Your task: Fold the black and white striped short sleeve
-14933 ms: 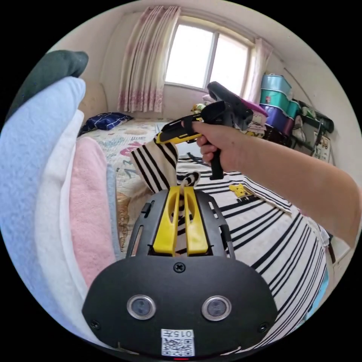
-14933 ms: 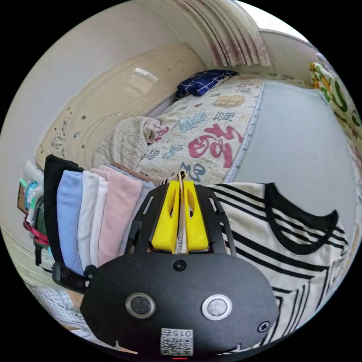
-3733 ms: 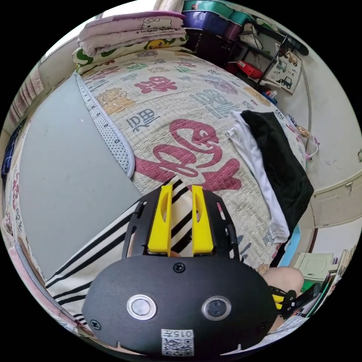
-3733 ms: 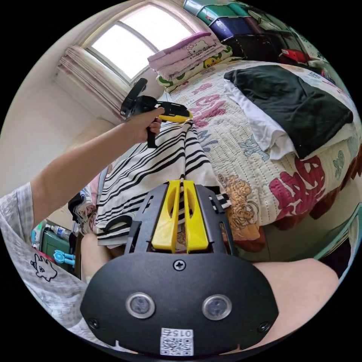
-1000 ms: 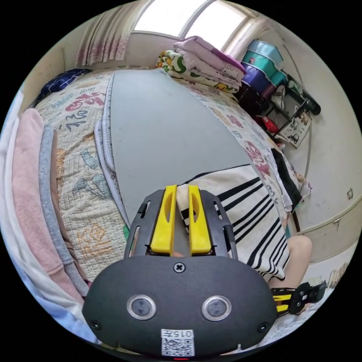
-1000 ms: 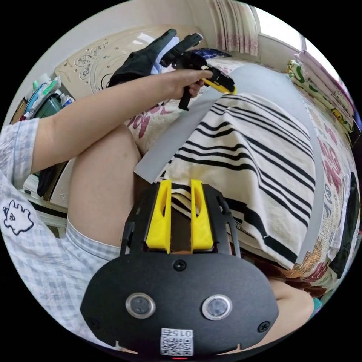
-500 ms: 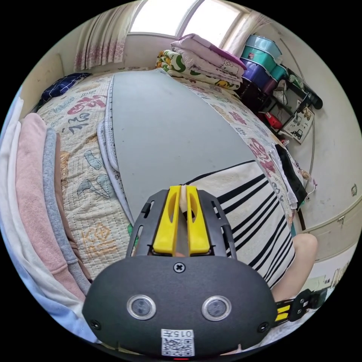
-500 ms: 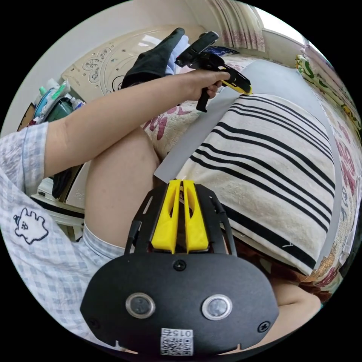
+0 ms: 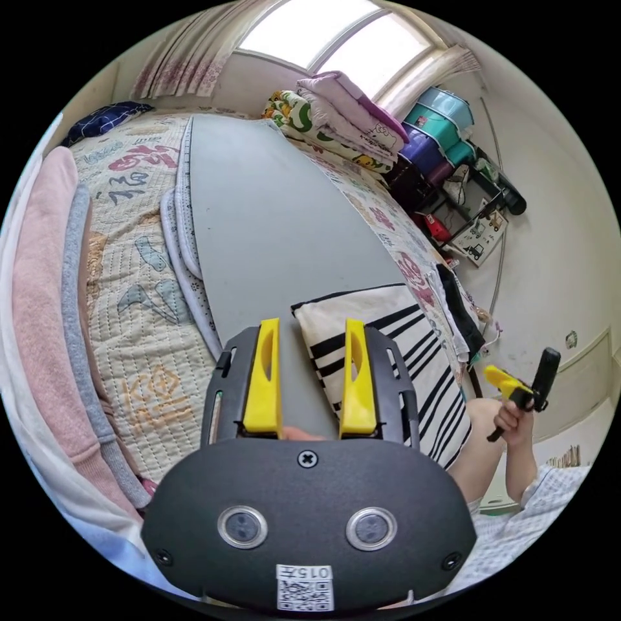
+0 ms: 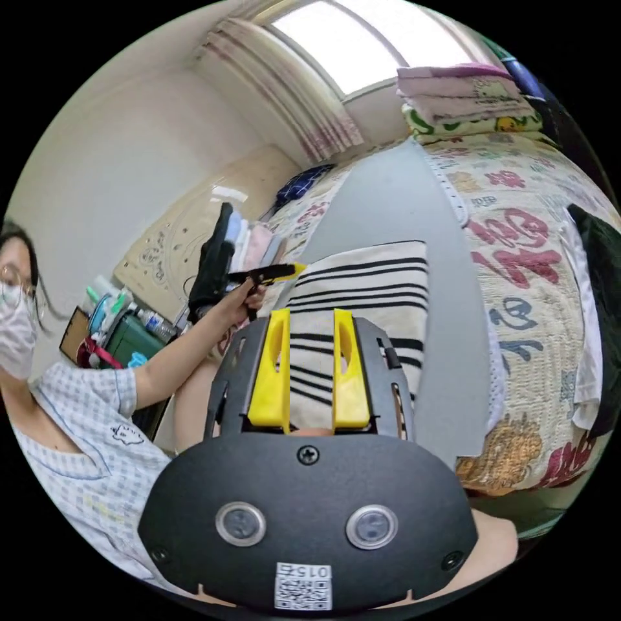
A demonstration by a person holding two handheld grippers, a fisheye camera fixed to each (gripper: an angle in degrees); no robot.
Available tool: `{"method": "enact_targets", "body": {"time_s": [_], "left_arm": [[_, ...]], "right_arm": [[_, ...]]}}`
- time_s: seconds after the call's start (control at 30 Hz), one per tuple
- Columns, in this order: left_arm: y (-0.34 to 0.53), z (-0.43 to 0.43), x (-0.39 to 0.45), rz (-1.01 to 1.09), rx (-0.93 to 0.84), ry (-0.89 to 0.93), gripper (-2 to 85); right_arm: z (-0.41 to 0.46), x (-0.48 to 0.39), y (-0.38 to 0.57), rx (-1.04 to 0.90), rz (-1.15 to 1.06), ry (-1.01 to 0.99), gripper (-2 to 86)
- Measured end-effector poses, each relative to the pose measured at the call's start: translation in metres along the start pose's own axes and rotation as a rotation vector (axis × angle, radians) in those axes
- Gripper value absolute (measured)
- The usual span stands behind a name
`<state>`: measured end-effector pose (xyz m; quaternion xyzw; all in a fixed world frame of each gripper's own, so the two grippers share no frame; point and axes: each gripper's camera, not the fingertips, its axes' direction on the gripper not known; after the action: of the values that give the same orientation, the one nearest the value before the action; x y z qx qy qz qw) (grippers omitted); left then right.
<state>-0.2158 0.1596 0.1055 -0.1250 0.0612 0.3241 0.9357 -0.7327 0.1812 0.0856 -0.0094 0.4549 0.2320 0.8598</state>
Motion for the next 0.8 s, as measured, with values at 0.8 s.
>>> {"method": "enact_targets", "body": {"time_s": [0.8], "left_arm": [[0.04, 0.036, -0.099, -0.041, -0.048, 0.268, 5.6]], "right_arm": [[0.186, 0.302, -0.063, -0.173, 0.125, 0.225, 4.2]]}}
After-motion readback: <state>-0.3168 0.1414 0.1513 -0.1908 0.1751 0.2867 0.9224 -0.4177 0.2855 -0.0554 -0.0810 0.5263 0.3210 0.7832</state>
